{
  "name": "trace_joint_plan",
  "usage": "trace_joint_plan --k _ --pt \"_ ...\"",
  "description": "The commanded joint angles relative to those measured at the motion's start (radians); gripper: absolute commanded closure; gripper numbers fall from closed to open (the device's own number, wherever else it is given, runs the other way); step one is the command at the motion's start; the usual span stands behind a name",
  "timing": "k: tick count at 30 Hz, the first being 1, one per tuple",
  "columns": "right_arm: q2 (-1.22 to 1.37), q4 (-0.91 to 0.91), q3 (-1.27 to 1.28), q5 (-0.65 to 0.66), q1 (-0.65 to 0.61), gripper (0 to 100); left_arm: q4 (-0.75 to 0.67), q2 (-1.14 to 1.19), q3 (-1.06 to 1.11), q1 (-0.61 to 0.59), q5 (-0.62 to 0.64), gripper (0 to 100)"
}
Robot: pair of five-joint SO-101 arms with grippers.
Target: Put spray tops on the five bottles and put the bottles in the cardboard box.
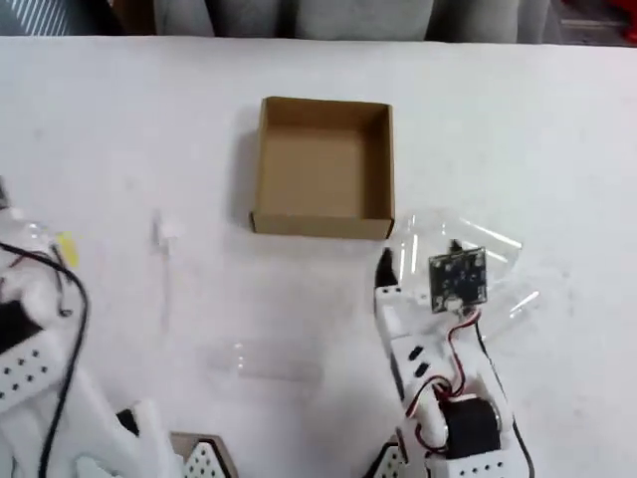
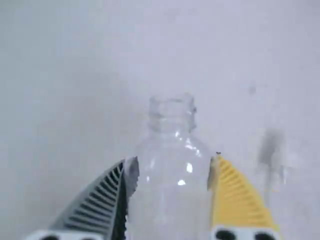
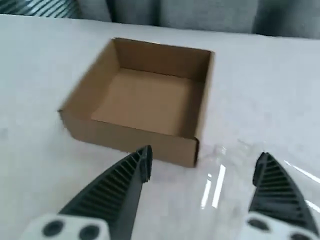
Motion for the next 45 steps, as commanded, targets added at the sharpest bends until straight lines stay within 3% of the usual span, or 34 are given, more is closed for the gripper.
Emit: trace_joint_plan --k 1,4,9,15,20,27,34,45 --pt "0.077 -0.022 -0.091 -0.040 -0.142 75.9 0.075 0.165 -0.180 -0.073 0.018 98" --pt "0.245 -0.110 -0.141 -0.087 -0.231 81.2 0.107 0.248 -0.245 -0.099 0.021 98" --pt "0.641 -0.216 -0.298 -0.155 -0.397 78.9 0.080 0.294 -0.287 -0.139 0.021 98" --pt "1.155 -0.331 -0.592 -0.275 -0.513 78.7 0.057 0.371 -0.356 -0.153 0.015 98" --pt "1.504 -0.325 -0.845 -0.327 -0.578 78.7 0.155 0.490 -0.534 -0.153 0.014 98" --pt "1.810 -0.280 -1.128 -0.373 -0.591 78.6 0.341 0.682 -0.845 -0.154 0.011 98" --pt "1.991 -0.120 -1.369 -0.379 -0.593 78.6 0.465 0.806 -1.086 -0.156 -0.109 98" --pt "2.400 -0.140 -1.844 -0.379 -0.590 78.7 0.471 0.822 -1.131 -0.150 -0.112 98"
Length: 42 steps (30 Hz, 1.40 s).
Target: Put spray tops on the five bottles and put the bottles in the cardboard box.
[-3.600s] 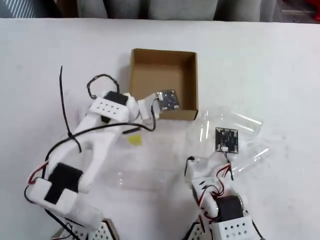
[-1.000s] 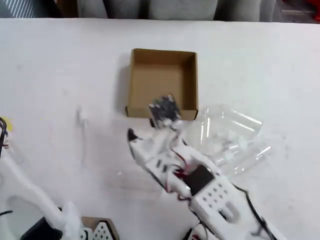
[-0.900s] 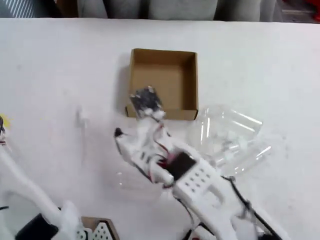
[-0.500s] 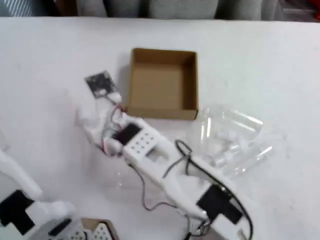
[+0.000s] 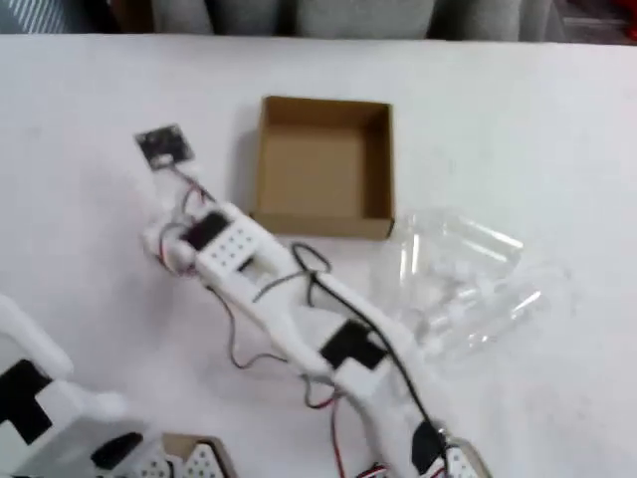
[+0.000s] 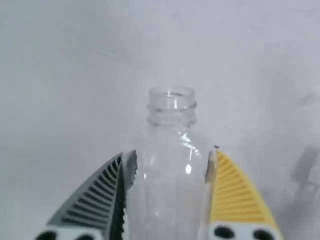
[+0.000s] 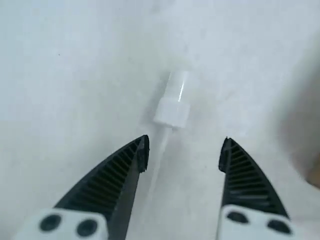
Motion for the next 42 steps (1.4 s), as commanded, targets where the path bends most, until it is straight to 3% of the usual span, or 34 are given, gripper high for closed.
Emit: trace_joint_plan --k 1,5,18,20,23,24,26,31,34,42 --pt "0.091 -0.007 -0.203 -0.005 -0.004 78.7 0.000 -0.007 -0.049 -0.005 -0.014 98" --pt "0.229 0.024 -0.373 -0.006 -0.002 78.9 0.000 -0.007 -0.049 -0.005 -0.015 98" --pt "0.625 0.364 -0.964 -0.008 0.018 79.2 0.003 -0.005 -0.048 -0.004 -0.015 98" --pt "0.664 0.401 -1.036 -0.008 0.019 83.7 0.006 -0.005 -0.046 -0.004 -0.015 98" --pt "0.704 0.453 -1.125 0.009 0.022 99.2 0.008 -0.007 -0.028 -0.004 -0.015 98" --pt "0.711 0.473 -1.146 0.026 0.024 98.2 0.008 -0.007 -0.020 -0.004 -0.015 98" --pt "0.716 0.553 -1.195 0.037 0.036 95.1 0.008 -0.007 -0.002 0.013 -0.015 98" --pt "0.656 0.869 -1.413 0.106 0.113 98.0 0.008 -0.013 0.074 0.094 -0.009 98" --pt "0.513 1.007 -1.366 0.184 0.171 98.4 0.009 -0.016 0.153 0.213 0.002 98" --pt "-0.013 1.000 -0.769 0.249 0.398 98.4 -0.066 -0.176 0.413 0.578 0.215 98"
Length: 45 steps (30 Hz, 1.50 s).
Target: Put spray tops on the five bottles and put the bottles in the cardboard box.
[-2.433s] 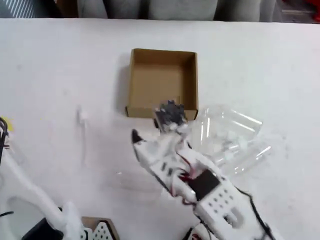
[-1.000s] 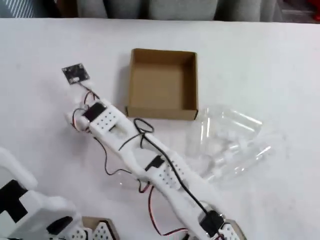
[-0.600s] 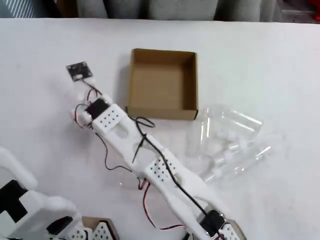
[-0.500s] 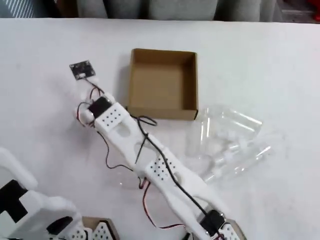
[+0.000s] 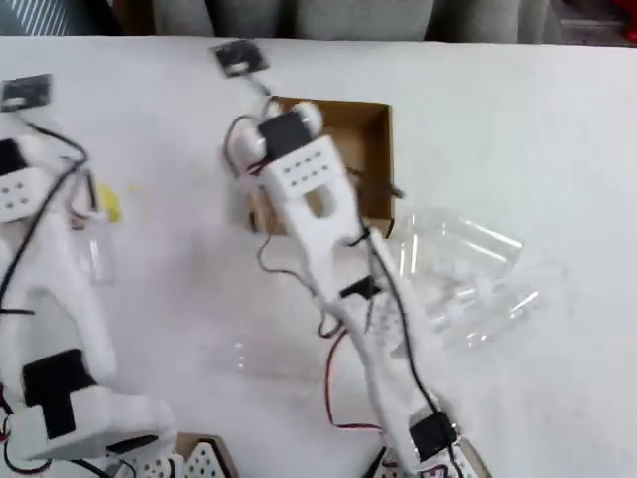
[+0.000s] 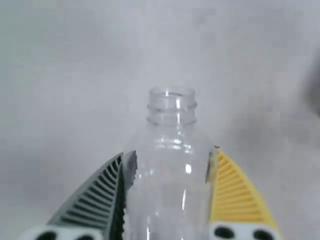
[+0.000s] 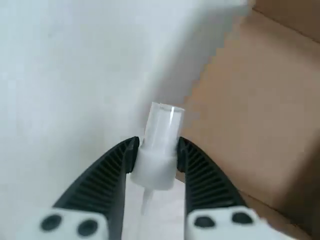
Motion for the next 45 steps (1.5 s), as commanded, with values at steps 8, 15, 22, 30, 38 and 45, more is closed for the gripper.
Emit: trace_joint_plan --k 8,15,22,30,38,45 --pt "-0.723 0.048 0.756 0.239 0.321 98.4 -0.272 -0.274 0.379 0.381 0.126 98" --pt "-0.986 0.021 1.031 0.560 0.816 98.4 -0.512 -0.426 0.683 0.507 0.126 98" --pt "-0.960 -0.229 1.244 0.847 1.267 98.4 -0.692 -0.496 0.862 0.521 0.126 98" --pt "-0.685 -0.572 1.339 1.000 1.501 98.4 -0.816 -0.495 0.939 0.519 0.126 98" --pt "-0.489 -0.708 1.338 1.073 1.489 84.0 -0.827 -0.495 0.941 0.519 0.126 98" --pt "-0.483 -0.682 1.293 1.068 1.468 77.9 -0.827 -0.495 0.942 0.519 0.126 98"
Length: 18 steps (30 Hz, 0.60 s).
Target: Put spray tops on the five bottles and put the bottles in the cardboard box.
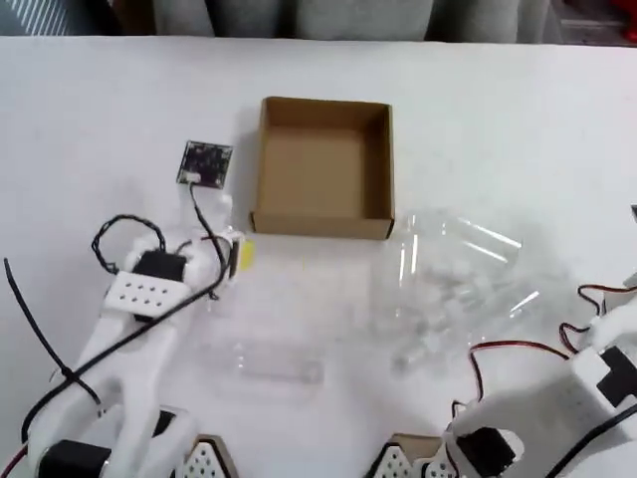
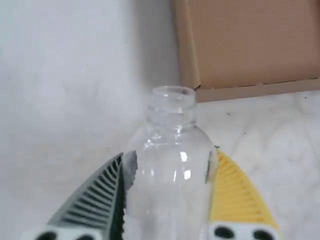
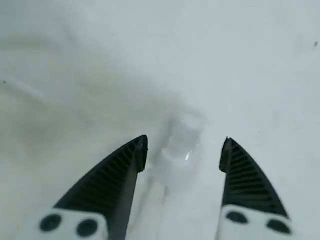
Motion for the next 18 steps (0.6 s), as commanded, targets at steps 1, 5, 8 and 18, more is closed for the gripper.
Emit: trace_joint_plan --k 1,5,8,18 --pt "-0.019 0.028 -0.061 0.009 -0.016 77.9 -0.023 -0.042 -0.005 0.013 0.014 98" --pt "-0.018 0.143 -0.132 0.012 -0.001 78.3 -0.023 -0.042 -0.005 0.013 -0.018 98" --pt "-0.016 0.199 -0.169 0.011 0.031 78.3 -0.023 -0.042 -0.005 0.013 -0.068 98" --pt "0.025 0.259 -0.170 -0.064 0.102 78.3 -0.023 -0.042 -0.006 0.013 -0.071 98"
